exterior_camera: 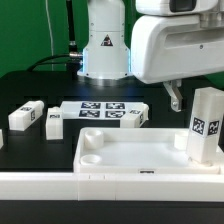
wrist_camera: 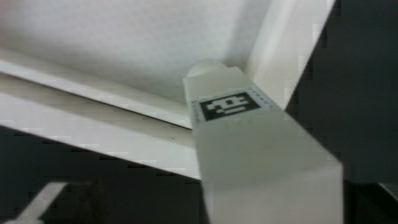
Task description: Assemble desk
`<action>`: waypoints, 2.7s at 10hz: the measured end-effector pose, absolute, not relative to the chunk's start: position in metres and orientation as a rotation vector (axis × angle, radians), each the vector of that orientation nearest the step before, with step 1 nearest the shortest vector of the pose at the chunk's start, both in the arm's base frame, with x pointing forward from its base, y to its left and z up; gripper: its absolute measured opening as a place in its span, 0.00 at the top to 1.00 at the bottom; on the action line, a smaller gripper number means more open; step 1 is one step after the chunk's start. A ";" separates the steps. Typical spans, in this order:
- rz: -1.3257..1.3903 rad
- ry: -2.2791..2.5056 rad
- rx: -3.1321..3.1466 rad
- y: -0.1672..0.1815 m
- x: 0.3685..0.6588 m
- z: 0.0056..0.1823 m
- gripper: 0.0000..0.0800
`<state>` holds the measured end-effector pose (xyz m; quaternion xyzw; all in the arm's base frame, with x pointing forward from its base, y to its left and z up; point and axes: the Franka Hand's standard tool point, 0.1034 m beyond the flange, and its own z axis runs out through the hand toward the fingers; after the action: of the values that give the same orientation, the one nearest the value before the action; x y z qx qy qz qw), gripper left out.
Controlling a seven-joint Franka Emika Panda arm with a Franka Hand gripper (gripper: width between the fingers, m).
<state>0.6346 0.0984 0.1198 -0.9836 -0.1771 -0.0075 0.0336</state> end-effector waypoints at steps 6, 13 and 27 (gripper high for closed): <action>-0.024 -0.594 -3.016 0.099 0.634 0.120 0.64; -0.040 -0.096 -3.048 0.097 0.634 0.119 0.64; 0.000 1.215 -2.773 0.092 0.634 0.116 0.30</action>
Offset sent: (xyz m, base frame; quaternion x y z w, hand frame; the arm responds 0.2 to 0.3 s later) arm 0.0000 0.0000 0.0000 0.0000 0.0000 0.0000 1.0000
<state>0.6336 0.0924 0.1158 -0.9144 0.4008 0.0001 0.0571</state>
